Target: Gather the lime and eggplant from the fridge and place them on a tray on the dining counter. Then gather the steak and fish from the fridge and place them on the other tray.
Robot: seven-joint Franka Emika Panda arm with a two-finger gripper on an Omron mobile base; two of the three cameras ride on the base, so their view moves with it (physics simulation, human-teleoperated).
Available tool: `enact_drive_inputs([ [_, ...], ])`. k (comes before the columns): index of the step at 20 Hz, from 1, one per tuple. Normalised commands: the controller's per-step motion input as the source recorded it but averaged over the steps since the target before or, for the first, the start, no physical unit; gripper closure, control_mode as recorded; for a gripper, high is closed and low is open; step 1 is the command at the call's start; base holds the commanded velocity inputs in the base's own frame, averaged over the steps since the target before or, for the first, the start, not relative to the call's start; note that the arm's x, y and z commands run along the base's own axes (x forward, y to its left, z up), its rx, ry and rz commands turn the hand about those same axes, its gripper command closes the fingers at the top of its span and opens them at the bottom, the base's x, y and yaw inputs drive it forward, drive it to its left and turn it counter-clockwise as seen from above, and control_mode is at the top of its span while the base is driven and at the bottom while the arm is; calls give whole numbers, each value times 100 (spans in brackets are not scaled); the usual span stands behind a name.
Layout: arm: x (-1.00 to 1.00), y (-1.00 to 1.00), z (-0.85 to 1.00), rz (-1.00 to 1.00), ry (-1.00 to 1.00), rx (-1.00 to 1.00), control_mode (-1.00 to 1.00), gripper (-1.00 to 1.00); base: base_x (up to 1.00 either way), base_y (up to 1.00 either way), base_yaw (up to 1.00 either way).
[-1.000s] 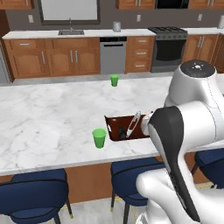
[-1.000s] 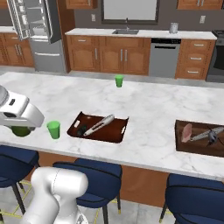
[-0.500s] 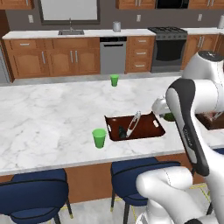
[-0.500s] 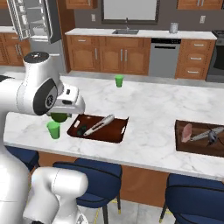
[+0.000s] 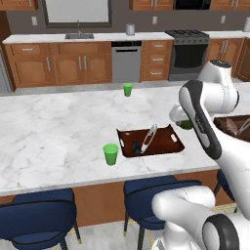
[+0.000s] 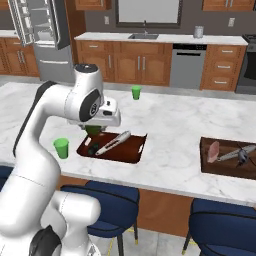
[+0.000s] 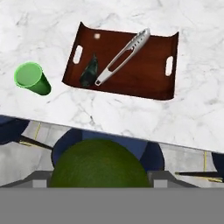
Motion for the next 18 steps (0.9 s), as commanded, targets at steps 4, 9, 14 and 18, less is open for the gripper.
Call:
enact_drive_inputs([
  [4, 98, -17, -51, 4, 15, 0, -100, 100, 0, 0, 0],
  [9, 92, -7, -64, 3, 16, 0, -100, 100, 0, 0, 0],
  [14, 72, 0, -62, 0, 11, 0, -100, 100, 0, 0, 0],
  [18, 44, -3, -54, 0, 6, 0, -100, 100, 0, 0, 0],
])
